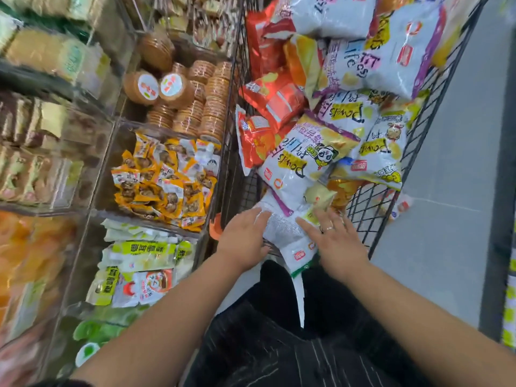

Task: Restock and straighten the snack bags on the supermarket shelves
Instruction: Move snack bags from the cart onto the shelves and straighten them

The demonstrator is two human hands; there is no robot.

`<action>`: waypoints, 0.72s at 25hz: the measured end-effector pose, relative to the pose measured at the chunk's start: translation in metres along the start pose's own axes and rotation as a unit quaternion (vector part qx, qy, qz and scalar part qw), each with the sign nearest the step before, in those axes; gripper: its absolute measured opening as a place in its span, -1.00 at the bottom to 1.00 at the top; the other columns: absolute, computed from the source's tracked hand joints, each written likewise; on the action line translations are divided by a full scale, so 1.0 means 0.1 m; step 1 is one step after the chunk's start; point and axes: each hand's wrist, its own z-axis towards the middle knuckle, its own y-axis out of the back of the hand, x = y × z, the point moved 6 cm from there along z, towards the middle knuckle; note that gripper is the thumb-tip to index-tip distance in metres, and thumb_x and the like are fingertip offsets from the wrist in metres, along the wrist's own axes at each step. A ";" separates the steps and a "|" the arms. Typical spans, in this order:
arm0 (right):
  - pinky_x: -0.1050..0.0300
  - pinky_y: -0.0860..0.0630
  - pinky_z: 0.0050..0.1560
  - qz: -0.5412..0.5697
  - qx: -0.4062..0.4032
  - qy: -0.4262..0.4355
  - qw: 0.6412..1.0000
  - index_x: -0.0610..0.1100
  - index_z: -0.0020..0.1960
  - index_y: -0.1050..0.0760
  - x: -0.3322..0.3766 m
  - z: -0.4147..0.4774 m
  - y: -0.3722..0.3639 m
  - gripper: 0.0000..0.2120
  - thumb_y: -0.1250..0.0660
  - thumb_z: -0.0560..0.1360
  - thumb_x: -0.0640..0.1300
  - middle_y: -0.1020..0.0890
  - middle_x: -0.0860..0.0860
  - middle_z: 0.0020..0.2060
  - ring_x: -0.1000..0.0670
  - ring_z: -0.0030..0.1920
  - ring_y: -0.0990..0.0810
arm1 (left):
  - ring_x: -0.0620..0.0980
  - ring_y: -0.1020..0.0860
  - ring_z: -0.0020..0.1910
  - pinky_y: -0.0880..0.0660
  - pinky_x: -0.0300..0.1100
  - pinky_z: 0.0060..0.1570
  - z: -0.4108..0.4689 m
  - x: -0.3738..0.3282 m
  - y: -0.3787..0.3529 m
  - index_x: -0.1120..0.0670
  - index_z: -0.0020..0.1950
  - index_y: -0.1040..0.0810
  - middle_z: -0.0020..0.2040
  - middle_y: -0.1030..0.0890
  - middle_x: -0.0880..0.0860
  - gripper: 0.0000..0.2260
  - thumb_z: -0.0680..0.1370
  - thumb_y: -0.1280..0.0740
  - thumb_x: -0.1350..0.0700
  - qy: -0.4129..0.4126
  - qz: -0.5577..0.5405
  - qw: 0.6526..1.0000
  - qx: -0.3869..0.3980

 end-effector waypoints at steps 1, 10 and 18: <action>-0.17 0.12 0.51 0.006 0.013 -0.002 1.000 0.22 0.54 0.28 0.01 0.05 -0.03 -0.05 -0.27 0.46 -0.28 0.12 -0.07 0.58 -0.21 0.55 0.11 | 0.08 -0.15 0.54 -0.05 -0.10 0.49 0.04 0.01 -0.07 0.05 0.58 -0.10 0.58 -0.16 0.11 -0.28 0.52 -0.39 -0.05 -0.001 -0.002 1.000 0.008; -0.10 -0.34 0.36 0.092 0.011 0.076 0.993 0.22 0.54 -0.02 -0.06 0.30 0.06 -0.23 -0.35 0.46 0.06 -0.22 -0.04 0.49 -0.15 0.44 -0.21 | 0.18 -0.28 0.49 -0.20 0.07 0.49 0.15 0.02 -0.20 0.14 0.51 -0.29 0.47 -0.35 0.18 -0.26 0.41 -0.50 -0.02 0.018 -0.043 0.998 -0.048; 0.28 -0.35 0.22 0.401 0.053 0.076 0.912 0.30 0.35 -0.29 -0.34 0.20 0.19 -0.50 -0.33 0.47 0.02 -0.49 0.10 0.25 0.10 0.28 -0.44 | 0.06 -0.08 0.54 -0.08 0.03 0.49 0.00 0.25 -0.02 0.05 0.57 -0.12 0.57 -0.11 0.08 -0.01 0.30 -0.50 -0.28 0.170 -0.216 0.956 -0.101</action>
